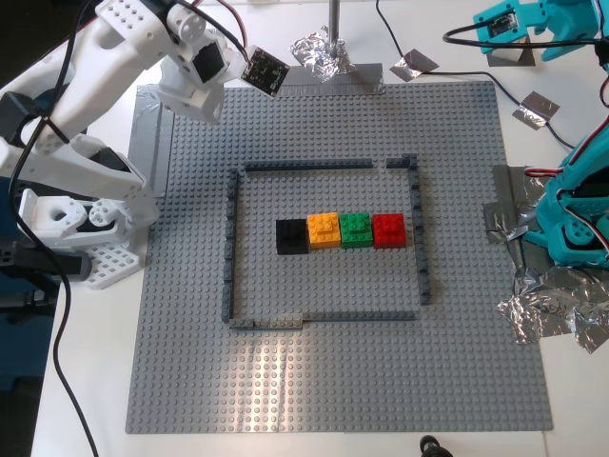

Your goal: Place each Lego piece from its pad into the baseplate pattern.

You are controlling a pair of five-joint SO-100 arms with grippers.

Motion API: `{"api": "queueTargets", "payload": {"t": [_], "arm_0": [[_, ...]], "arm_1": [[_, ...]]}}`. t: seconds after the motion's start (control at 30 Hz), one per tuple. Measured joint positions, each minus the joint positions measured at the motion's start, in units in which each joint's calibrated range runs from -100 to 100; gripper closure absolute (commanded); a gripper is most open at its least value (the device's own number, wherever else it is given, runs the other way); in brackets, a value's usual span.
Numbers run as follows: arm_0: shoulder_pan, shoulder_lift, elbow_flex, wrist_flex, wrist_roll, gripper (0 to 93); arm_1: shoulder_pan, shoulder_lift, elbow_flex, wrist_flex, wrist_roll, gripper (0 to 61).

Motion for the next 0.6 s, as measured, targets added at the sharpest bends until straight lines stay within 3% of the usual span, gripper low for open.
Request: {"api": "queueTargets", "payload": {"t": [0.23,0.33,0.6], "arm_0": [[0.7,12.2,-13.0,0.5,0.8,75.7],[1.0,18.4,-20.2,0.1,5.2,75.7],[2.0,24.6,-25.9,-0.3,9.2,75.6]], "arm_1": [[-7.5,9.8,-14.1,0.9,-0.3,61.2],[-12.8,16.7,-22.3,1.4,-1.0,61.2],[-27.1,35.7,-43.2,4.0,-2.7,60.9]]}}
